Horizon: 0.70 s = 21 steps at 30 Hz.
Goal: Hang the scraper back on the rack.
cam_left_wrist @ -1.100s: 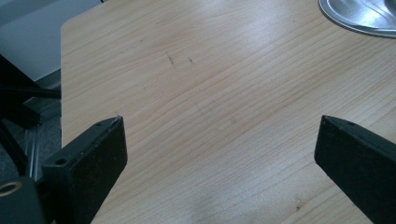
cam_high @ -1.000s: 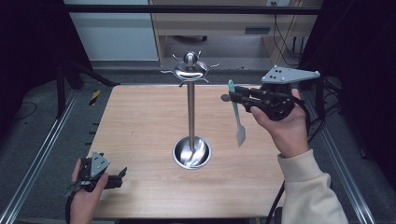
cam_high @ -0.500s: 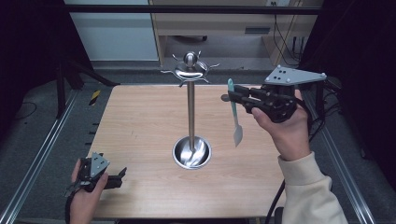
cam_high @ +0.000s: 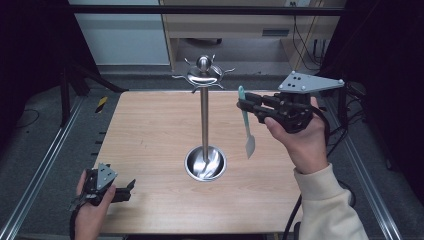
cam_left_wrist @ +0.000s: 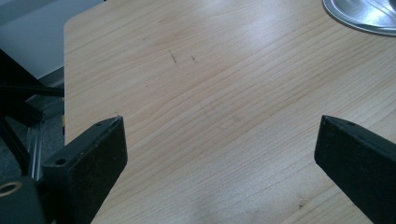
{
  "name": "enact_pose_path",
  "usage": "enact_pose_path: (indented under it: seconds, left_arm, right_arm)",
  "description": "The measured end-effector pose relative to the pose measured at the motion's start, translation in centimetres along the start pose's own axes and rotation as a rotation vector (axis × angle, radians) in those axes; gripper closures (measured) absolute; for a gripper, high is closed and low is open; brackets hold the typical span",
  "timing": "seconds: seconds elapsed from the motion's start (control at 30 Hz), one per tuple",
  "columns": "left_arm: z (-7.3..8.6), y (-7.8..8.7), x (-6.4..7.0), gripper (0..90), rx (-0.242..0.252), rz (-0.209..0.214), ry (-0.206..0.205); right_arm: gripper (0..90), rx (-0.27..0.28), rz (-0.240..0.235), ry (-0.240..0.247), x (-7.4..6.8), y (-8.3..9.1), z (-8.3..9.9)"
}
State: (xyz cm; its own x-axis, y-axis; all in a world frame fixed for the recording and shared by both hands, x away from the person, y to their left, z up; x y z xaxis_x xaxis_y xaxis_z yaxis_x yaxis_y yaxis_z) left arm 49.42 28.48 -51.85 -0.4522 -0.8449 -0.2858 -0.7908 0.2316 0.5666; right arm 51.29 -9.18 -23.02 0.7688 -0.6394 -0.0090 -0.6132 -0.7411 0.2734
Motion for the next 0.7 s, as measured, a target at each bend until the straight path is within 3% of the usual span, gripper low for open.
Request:
enact_pose_path:
  seconds: [0.57,0.7]
  left_arm:
    - [0.0,0.0,-0.1,2.2,-0.001,-0.001,0.002]
    - [0.0,0.0,-0.1,2.2,0.001,-0.004,0.001]
  right_arm:
    - [74.4,0.024,-0.037,-0.018,-0.8,0.0,-0.5]
    - [74.4,0.014,-0.038,-0.001,-1.3,-0.4,-0.5]
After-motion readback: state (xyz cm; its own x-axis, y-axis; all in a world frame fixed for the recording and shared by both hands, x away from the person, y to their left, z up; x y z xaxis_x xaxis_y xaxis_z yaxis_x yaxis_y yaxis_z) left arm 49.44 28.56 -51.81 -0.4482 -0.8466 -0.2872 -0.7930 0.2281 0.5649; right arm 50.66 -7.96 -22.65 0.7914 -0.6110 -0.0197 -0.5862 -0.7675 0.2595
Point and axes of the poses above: each handheld gripper's, and its own axes: y roughly backward along the jaws, z roughly out of its underside, x roughly to its right, the point moved 10 cm from there along -y, roughly forward along the jaws, and after that the axes turned 2 degrees about -y, right-handed, at the moved point
